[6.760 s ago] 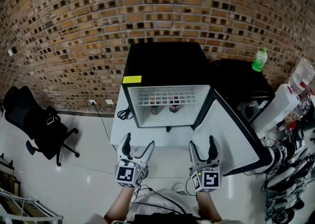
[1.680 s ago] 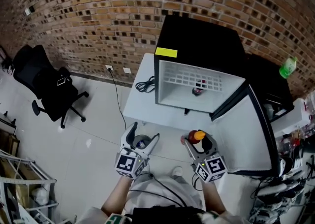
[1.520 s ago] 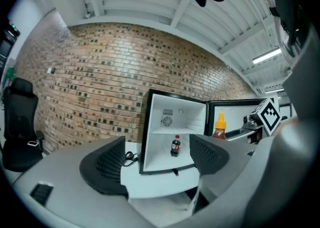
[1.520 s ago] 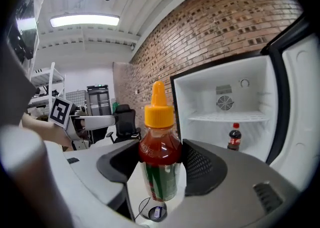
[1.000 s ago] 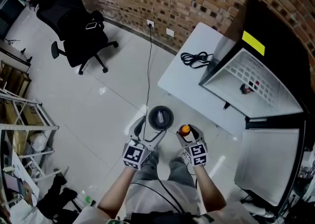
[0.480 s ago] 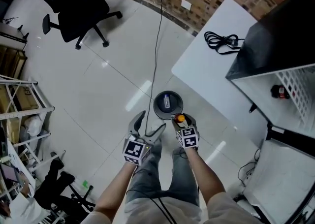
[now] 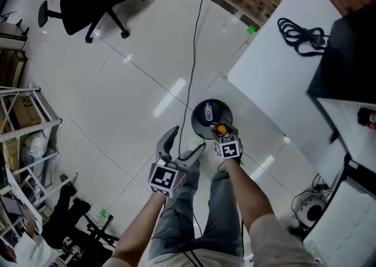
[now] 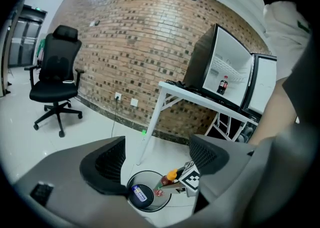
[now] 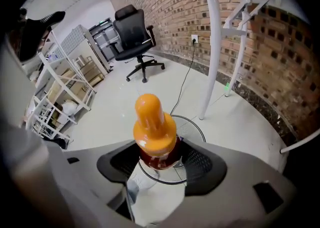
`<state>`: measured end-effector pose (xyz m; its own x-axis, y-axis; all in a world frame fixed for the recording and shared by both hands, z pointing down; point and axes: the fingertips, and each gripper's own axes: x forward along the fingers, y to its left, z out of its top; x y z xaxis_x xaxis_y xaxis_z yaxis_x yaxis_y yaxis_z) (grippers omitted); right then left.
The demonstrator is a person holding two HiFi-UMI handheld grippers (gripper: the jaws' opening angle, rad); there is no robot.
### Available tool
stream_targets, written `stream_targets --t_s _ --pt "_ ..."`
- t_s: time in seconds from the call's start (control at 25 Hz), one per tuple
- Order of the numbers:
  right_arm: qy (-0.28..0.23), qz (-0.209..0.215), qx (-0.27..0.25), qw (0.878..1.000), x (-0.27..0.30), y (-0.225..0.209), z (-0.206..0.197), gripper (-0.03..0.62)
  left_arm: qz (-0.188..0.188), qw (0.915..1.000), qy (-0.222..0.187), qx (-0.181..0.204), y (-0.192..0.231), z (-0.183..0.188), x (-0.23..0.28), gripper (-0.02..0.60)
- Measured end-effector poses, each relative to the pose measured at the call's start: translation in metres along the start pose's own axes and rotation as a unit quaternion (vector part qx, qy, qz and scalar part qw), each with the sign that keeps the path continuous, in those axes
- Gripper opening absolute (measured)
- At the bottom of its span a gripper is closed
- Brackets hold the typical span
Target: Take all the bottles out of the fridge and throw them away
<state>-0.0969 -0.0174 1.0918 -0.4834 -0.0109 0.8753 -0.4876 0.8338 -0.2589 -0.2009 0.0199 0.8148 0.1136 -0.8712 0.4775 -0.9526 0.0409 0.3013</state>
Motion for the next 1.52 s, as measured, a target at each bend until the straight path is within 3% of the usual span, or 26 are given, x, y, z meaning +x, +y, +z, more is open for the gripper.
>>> stream_targets --t_s 0.24,0.44,0.68,0.92,1.0,1.04,1.16,1.36,1.52 --pt "0.038 -0.022 0.013 0.999 0.037 -0.018 -0.017 0.285 0.005 0.9998 0.001 -0.020 0.011 -0.011 0.004 0.387" --pt "0.051 -0.038 -0.015 0.998 0.055 -0.027 -0.023 0.285 0.005 0.9997 0.007 -0.022 0.018 -0.024 0.004 0.387" --pt "0.057 -0.044 0.013 0.997 0.056 -0.034 -0.031 0.287 0.006 0.9993 0.003 -0.037 0.015 -0.019 0.010 0.387" --pt "0.019 -0.030 0.041 0.999 0.046 -0.029 -0.013 0.187 -0.003 0.9995 -0.002 -0.030 0.009 -0.012 0.014 0.387" --pt "0.014 -0.021 0.044 0.999 0.047 -0.026 -0.006 0.220 -0.006 0.9997 -0.002 -0.023 0.008 -0.013 0.015 0.387" --pt "0.015 -0.019 0.042 0.999 0.047 -0.024 -0.004 0.290 -0.006 0.9997 -0.002 -0.024 0.006 -0.011 0.015 0.387" --pt "0.020 -0.019 0.038 0.999 0.042 -0.027 -0.005 0.405 -0.007 0.9996 -0.003 -0.027 0.000 -0.006 0.016 0.387" --pt "0.014 -0.006 0.039 0.999 0.035 -0.033 -0.013 0.407 -0.020 0.9998 -0.005 -0.002 -0.012 0.003 0.016 0.387" --pt "0.013 -0.006 0.046 0.999 0.022 -0.034 -0.014 0.407 -0.015 0.9997 -0.010 -0.013 -0.019 0.019 0.016 0.387"
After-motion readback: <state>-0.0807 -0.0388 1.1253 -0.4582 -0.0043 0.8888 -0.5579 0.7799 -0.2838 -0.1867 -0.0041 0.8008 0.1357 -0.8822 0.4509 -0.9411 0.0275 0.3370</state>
